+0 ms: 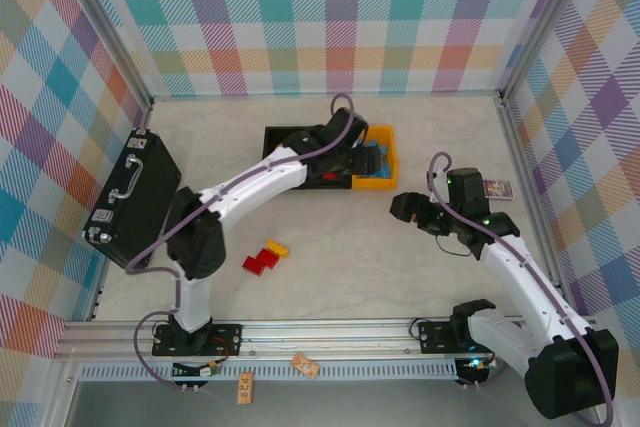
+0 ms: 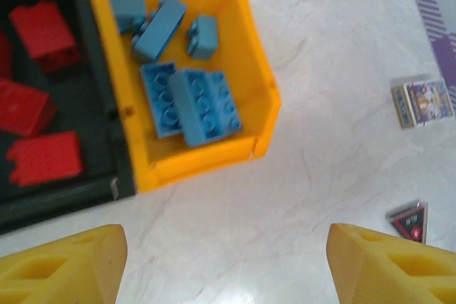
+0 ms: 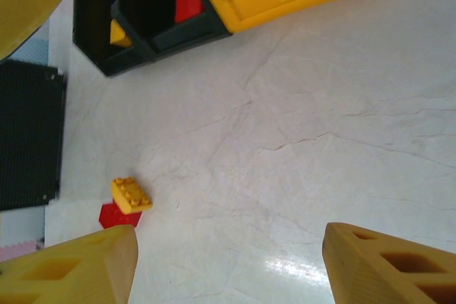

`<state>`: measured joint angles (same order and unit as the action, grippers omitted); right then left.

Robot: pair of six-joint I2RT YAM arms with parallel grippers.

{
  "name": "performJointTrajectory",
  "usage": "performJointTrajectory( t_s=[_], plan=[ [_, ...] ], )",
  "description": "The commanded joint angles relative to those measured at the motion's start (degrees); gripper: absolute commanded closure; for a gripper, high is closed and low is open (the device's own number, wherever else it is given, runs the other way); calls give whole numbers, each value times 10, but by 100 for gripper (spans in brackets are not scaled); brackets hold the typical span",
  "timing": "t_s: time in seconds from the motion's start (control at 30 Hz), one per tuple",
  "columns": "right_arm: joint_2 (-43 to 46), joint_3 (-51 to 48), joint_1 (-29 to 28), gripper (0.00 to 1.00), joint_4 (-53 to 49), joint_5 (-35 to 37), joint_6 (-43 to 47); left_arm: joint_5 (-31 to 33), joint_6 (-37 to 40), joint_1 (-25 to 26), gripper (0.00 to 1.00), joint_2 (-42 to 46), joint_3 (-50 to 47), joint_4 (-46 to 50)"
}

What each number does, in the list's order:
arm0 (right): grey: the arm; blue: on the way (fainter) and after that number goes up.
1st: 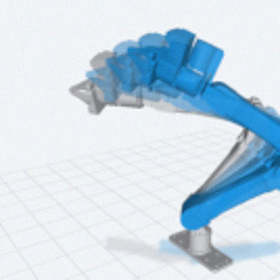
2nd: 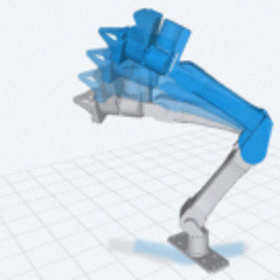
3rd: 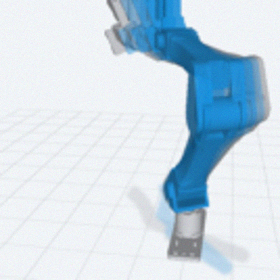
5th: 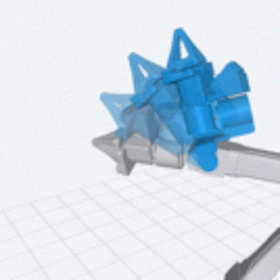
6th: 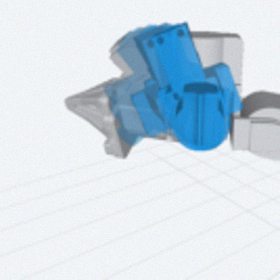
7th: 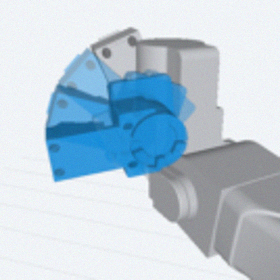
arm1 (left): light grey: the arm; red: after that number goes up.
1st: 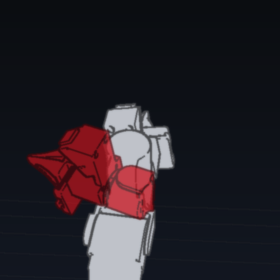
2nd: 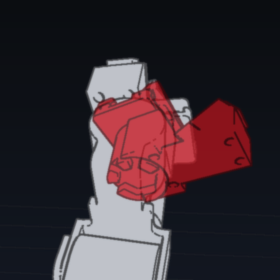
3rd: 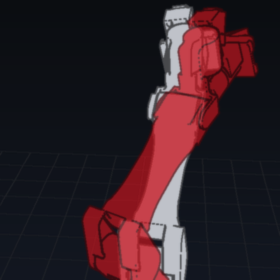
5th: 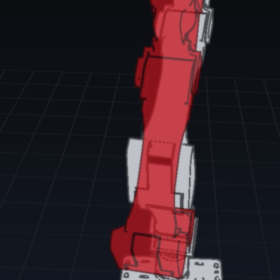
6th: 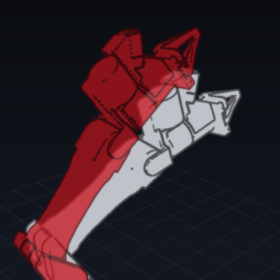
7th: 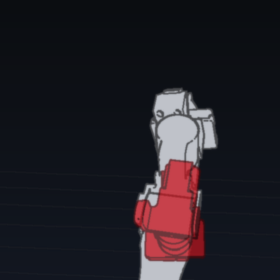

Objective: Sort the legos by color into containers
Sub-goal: Place the lego in the container, then pick up the lego from the middle-left of the table.

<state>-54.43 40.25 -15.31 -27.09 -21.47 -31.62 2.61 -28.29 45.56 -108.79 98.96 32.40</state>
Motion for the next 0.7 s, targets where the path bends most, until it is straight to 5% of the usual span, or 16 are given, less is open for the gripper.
performJointTrajectory(
  t_s=[0.0,0.3,0.67],
  plan=[
    [-2,22,-35,31,5,-34,36,10,-16,-1,27,71,-98,-29],
    [-49,42,-115,31,16,-52,67,46,-29,-3,25,242,-302,27],
    [-113,62,-201,30,14,-66,115,78,21,-18,13,320,-361,211]
  ],
)
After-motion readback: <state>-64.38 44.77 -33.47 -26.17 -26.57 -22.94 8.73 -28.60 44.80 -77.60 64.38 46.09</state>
